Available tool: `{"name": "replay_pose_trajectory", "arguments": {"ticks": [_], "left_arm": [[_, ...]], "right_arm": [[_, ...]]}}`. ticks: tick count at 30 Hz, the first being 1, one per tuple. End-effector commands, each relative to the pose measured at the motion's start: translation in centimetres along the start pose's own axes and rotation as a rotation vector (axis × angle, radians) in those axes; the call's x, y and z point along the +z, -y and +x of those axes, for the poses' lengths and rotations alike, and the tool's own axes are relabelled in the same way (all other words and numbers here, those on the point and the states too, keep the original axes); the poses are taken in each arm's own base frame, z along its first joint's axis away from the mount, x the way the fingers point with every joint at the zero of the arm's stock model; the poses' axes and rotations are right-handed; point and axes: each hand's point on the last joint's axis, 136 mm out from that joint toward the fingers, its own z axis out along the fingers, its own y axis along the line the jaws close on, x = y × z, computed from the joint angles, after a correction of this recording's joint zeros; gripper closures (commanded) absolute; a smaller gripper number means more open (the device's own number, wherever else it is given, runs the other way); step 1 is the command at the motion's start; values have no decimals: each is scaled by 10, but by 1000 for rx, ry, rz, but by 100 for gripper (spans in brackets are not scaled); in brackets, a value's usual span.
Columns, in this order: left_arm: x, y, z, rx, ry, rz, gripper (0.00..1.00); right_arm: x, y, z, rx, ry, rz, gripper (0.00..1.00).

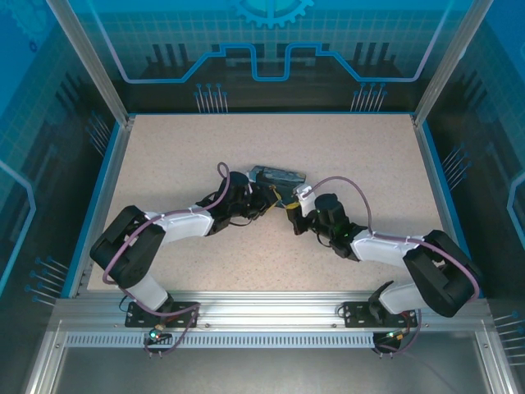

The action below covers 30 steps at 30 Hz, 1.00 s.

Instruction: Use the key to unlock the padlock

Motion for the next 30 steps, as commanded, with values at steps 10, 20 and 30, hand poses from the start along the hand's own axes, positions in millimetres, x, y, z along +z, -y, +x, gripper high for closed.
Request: {"name": "replay_pose_trajectory", "arguments": {"ticks": [10, 20, 30], "left_arm": [[-3, 6, 22, 37, -77, 25, 100], [-7, 15, 18, 24, -55, 57, 100], [-18, 14, -1, -78, 84, 81, 100]], "right_arm": [[-15, -10, -43, -11, 153, -51, 100], [1, -7, -18, 25, 91, -43, 100], [-33, 16, -6, 112, 104, 50, 100]]}}
